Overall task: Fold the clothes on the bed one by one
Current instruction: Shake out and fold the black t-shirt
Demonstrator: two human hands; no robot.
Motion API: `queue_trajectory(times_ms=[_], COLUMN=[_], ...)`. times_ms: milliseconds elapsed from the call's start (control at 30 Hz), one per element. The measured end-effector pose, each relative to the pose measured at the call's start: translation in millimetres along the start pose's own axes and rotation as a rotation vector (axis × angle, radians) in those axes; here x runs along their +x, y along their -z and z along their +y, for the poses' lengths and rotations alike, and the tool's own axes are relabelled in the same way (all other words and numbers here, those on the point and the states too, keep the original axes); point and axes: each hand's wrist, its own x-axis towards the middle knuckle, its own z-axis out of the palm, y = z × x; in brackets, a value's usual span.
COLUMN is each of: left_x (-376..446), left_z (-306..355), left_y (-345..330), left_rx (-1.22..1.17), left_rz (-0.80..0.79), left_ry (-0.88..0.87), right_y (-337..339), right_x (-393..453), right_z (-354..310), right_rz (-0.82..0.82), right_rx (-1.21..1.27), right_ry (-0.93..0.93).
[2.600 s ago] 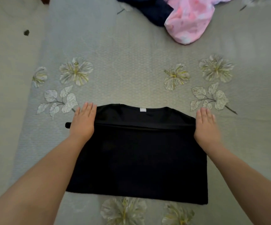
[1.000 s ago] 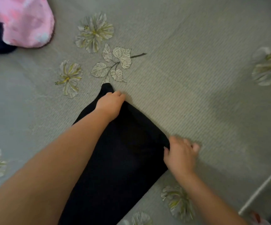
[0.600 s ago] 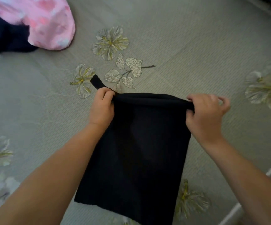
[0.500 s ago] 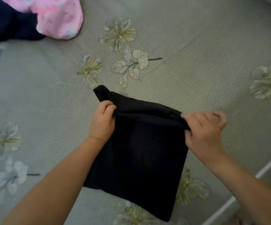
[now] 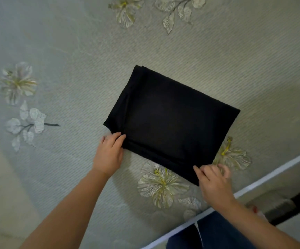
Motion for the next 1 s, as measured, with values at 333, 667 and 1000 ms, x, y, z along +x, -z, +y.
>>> queue_trajectory(times_ms=[333, 667, 1000], left_x=[25, 47, 85], left_z=[13, 22, 145], left_y=[-5, -15, 64], left_rx=[0.27, 0.254, 0.317], left_rz=[-0.123, -0.06, -0.067], left_ry=[-0.354, -0.294, -0.249], right_y=[-5, -9, 113], right_x=[14, 41, 81], right_z=[-30, -4, 134], right_rz=[-0.285, -0.224, -0.355], right_rx=[-0.08, -0.122, 0.214], right_ry=[-0.075, 0.094, 0.123])
